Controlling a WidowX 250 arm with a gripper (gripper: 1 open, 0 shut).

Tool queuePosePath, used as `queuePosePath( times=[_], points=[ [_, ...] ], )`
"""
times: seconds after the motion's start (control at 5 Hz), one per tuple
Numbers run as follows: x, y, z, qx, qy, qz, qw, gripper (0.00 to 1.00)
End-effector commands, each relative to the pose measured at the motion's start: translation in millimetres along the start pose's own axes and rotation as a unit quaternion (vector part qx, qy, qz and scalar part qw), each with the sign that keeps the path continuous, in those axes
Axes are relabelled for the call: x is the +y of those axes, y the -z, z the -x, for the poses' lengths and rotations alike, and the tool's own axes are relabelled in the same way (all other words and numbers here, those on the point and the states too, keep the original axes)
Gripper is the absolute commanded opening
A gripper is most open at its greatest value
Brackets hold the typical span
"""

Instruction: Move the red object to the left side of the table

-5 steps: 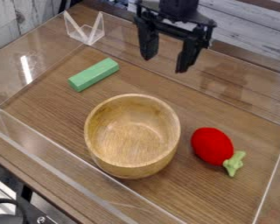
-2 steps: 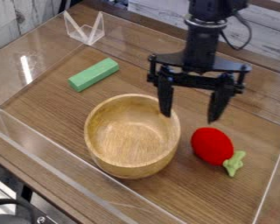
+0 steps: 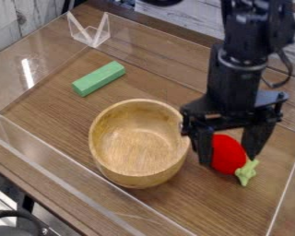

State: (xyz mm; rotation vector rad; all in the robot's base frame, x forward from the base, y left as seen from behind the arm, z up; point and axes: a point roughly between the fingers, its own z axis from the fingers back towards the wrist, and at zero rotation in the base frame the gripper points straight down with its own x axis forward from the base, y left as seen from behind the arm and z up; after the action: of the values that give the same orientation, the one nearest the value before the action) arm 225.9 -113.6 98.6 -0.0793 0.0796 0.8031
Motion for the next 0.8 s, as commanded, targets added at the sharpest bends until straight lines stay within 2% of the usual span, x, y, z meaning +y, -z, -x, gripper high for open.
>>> queuePosePath(
  times=[0.0, 0.2, 0.6],
  points=[
    [-9, -3.1, -6.4, -0.02, -0.1, 0.053, 0.9934, 1.0],
    [-13, 7.0, -14.9, -0.025, -0.142, 0.059, 0.9878, 1.0],
    [-5, 15.5, -37.6, -0.033, -0.156, 0.057, 0.9855, 1.0]
  ],
)
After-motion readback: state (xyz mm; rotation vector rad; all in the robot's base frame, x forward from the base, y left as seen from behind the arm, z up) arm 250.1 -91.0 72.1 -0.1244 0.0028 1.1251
